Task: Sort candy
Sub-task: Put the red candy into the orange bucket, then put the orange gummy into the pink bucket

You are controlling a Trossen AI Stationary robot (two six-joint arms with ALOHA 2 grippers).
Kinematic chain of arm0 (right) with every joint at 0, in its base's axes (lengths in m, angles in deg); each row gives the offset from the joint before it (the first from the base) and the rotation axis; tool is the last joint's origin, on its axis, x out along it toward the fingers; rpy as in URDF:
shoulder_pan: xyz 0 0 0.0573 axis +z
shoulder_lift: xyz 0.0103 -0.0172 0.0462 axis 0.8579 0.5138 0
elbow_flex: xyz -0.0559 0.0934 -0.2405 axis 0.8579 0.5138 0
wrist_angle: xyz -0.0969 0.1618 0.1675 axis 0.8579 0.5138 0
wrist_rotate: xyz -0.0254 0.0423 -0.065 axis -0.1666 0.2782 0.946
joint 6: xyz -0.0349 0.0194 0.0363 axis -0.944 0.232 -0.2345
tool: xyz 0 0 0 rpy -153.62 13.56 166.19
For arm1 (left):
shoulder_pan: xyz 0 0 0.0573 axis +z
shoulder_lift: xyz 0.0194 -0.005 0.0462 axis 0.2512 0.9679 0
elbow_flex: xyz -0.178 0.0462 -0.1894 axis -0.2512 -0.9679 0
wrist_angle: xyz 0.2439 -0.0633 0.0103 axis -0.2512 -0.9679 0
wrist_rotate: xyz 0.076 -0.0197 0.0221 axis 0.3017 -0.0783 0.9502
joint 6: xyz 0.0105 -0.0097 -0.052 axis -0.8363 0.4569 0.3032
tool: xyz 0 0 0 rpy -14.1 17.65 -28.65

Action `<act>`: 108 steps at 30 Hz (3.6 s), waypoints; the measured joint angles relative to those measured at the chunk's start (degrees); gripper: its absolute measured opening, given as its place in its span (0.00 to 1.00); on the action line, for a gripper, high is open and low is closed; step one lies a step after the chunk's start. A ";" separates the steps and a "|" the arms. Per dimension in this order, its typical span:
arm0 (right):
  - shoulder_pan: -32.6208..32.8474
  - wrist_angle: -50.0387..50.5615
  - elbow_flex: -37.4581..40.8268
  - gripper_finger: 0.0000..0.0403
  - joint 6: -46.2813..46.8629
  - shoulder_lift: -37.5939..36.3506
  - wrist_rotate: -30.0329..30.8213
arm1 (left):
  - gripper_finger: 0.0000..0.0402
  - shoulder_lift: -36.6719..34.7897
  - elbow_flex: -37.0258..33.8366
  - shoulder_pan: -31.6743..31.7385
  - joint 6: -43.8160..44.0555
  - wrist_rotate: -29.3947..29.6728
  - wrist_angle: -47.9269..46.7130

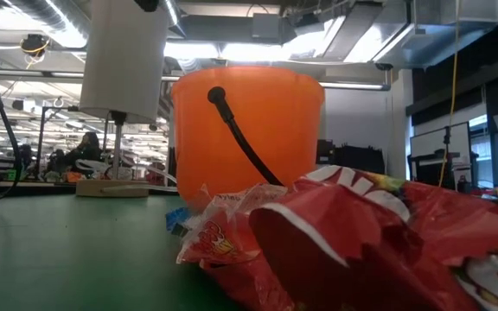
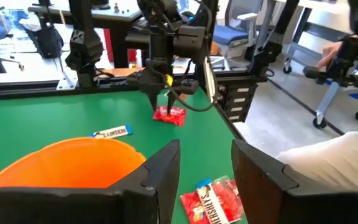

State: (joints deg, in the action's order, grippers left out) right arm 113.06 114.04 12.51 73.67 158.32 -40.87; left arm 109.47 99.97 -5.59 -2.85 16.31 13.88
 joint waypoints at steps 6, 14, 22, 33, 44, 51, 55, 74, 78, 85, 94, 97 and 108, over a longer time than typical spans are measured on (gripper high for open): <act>0.00 -0.65 -0.34 0.21 -1.74 -0.10 0.09 | 0.34 0.00 0.00 0.00 0.02 0.62 -1.03; 0.09 4.24 -3.94 0.03 -2.87 0.26 4.26 | 0.34 0.00 0.00 0.04 0.03 1.15 -1.14; -0.26 13.36 -12.22 0.00 -5.53 -1.58 17.82 | 0.34 0.00 0.00 0.04 0.86 2.43 -0.66; -6.62 5.46 -17.53 0.00 -24.60 -6.70 27.89 | 0.34 0.00 0.00 0.26 3.66 4.32 -0.22; -18.03 -19.36 -17.62 0.00 -55.16 -7.57 18.45 | 0.34 0.00 0.00 0.26 4.55 4.34 -0.16; -28.00 -28.68 -17.62 0.00 -69.23 -7.57 13.08 | 0.34 0.00 0.00 0.26 4.56 4.33 -0.20; -32.55 -34.17 -17.62 0.00 -75.54 -7.98 12.78 | 0.34 0.00 0.00 0.26 4.55 4.33 -0.20; -41.72 -27.51 -17.62 0.00 -73.39 -7.98 15.43 | 0.34 0.02 0.00 0.24 3.02 7.10 -0.92; -41.67 -27.49 -17.62 0.00 -73.34 -7.98 15.07 | 0.34 0.02 0.00 0.26 3.02 7.10 -1.05; -41.66 -27.48 -17.62 0.00 -73.00 -7.98 14.53 | 0.34 0.02 0.00 0.24 3.04 7.11 -1.07; -41.64 -27.40 -17.62 0.06 -70.41 -7.98 13.44 | 0.34 0.02 0.00 0.26 3.15 7.12 -1.07; -41.64 -27.38 -17.62 0.14 -70.31 -7.98 13.44 | 0.34 0.02 0.00 0.26 3.47 7.12 -1.07; -41.56 -20.67 -18.43 0.35 -62.37 -10.08 4.72 | 0.34 0.02 0.00 0.24 4.57 7.12 -1.15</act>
State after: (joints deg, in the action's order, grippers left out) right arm 71.50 93.37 -5.92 11.30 148.25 -36.15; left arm 109.49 99.97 -5.35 1.72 23.43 12.73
